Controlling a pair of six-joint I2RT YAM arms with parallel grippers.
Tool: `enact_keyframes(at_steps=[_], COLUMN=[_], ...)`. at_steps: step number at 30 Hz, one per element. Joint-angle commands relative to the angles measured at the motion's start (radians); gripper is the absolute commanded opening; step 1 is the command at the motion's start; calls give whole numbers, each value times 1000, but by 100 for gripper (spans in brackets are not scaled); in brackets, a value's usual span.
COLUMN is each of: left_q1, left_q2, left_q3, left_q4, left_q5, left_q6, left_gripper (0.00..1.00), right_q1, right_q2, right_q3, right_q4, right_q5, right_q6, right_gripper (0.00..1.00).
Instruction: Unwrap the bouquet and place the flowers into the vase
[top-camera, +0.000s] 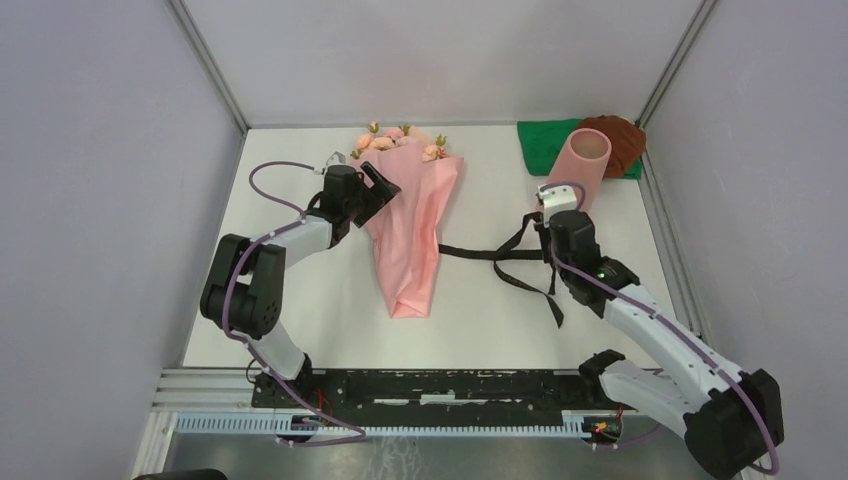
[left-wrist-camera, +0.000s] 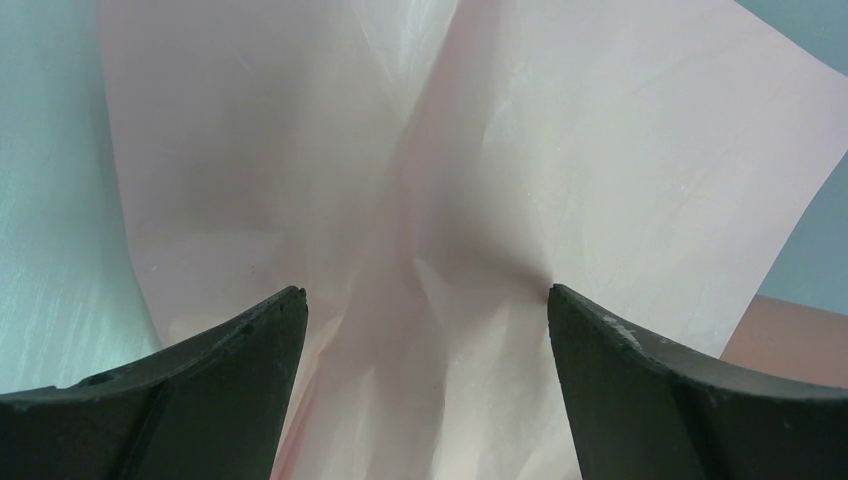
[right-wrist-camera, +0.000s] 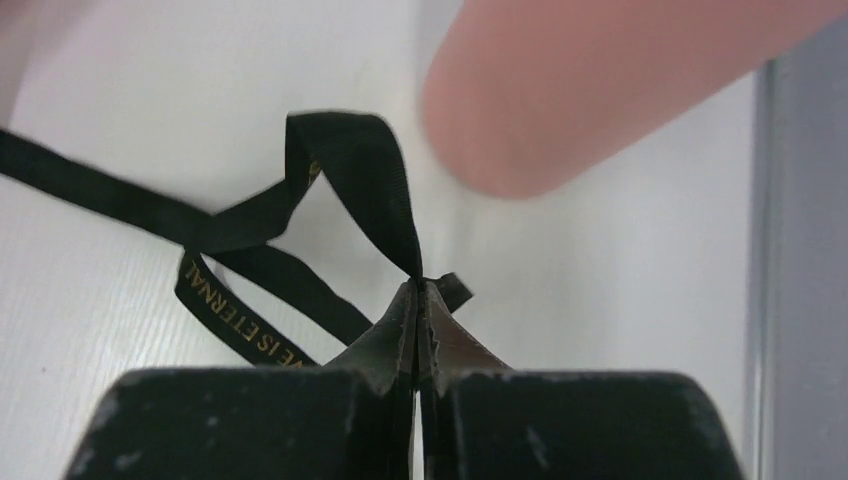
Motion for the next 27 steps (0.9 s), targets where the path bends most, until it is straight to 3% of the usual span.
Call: enact_keyframes(at_steps=[1,6,16,19,25,27], left_q1=[4,2,-10,-10,-10,-10], left_q2=[-8,-3,3,6,9,12], left_q3=[25,31,45,43,39,39], left_q4=[28,39,39,43,46,48], left_q5=[16,26,33,35,35,35], left_q6=[26,21,20,20,20,18], left_gripper=[95,95,95,95,95,95], right_q1=[-25,-43,-93,-93,-93,-93], right_q2=[-98,-87,-92,-95,-116,-134], right_q3=[202,436,646,629,420,355], right_q4=[-103,-203,-242,-239,-188,-166], right_q5=[112,195,345,333,326,319], right_q6=[-21,-78,-129,-126,-88,-75], right_gripper=[0,0,0,0,0,18])
